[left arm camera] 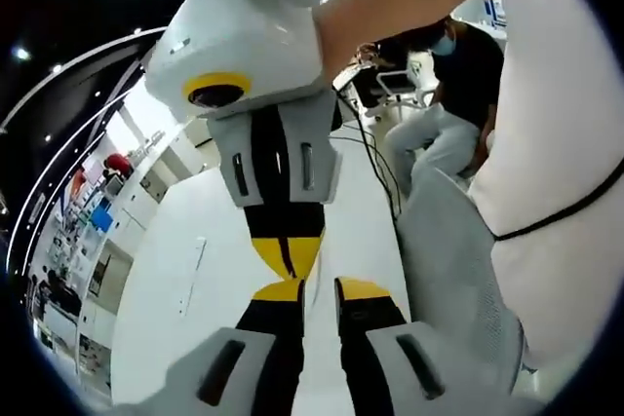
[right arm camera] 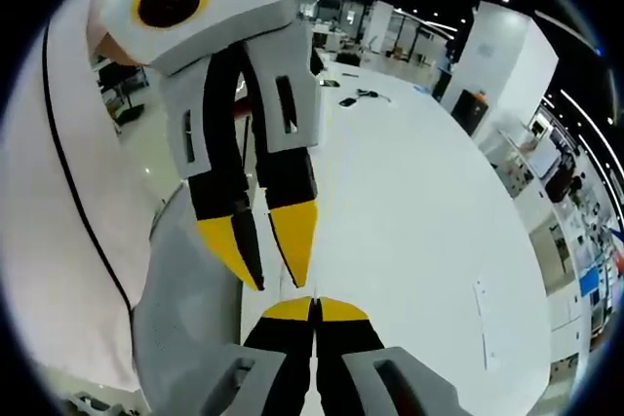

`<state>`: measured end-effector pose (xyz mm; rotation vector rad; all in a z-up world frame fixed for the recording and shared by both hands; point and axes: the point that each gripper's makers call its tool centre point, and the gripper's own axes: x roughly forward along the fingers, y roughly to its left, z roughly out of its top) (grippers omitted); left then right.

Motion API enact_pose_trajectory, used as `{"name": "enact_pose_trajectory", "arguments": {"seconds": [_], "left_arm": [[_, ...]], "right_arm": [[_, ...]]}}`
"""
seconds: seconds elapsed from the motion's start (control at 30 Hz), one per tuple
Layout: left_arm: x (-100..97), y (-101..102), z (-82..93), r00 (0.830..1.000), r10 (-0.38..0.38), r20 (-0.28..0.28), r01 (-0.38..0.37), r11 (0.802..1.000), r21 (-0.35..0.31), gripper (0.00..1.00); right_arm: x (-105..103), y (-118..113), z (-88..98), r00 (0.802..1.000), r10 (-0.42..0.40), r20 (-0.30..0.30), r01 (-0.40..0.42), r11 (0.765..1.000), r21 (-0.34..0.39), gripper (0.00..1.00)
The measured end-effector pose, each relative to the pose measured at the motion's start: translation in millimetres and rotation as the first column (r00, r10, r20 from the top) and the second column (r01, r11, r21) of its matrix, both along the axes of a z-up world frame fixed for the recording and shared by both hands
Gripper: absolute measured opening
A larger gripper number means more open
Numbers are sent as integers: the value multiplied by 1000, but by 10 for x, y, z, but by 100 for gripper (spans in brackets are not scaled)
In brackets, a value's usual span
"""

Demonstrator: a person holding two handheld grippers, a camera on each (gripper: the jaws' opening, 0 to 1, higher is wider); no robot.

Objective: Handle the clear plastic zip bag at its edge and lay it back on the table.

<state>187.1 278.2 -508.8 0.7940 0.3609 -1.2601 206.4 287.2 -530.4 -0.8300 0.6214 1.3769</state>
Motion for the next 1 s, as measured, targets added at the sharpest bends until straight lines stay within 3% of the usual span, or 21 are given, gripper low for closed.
{"name": "enact_pose_trajectory", "arguments": {"seconds": [0.17, 1.0], "left_arm": [[28, 56, -80, 1000, 15, -9, -15, 999, 43, 1], [-173, 54, -191, 997, 9, -82, -5, 999, 40, 0]], "right_arm": [[2, -4, -6, 1000, -5, 2, 5, 1000, -6, 0], [168, -71, 20, 993, -117, 12, 117, 993, -2, 0]]}}
